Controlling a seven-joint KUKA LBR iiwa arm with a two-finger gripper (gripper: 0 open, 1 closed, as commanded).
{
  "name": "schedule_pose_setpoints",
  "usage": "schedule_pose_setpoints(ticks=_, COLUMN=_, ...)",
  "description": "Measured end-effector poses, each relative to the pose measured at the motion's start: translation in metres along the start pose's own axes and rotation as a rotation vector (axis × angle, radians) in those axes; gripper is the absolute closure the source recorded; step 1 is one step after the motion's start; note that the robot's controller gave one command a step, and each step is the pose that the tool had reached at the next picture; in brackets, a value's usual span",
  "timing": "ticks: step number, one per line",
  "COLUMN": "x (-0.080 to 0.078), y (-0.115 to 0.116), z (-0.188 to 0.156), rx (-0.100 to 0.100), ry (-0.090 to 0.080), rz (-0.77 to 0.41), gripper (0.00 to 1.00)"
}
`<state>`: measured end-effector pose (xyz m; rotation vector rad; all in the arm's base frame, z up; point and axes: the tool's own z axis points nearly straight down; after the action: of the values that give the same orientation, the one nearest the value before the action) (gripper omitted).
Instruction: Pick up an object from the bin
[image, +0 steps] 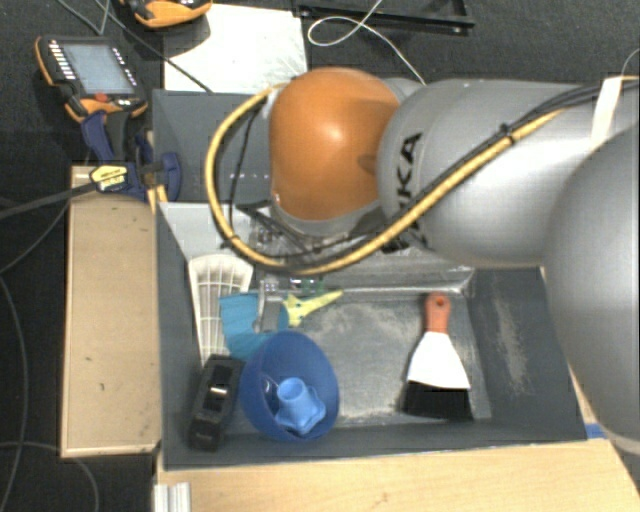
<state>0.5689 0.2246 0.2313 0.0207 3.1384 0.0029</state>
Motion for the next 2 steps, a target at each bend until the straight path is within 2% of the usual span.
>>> schedule_pose_setpoints(ticks=1, x=0.0, y=0.0, z=0.0, rx=0.0, ry=0.0, rz=0.002, gripper=0.0)
schedule_pose_setpoints(ticks=2, x=0.003, y=-0.027, z=0.028, rx=0.0, ry=-0.001, rz=0.287, gripper=0.0)
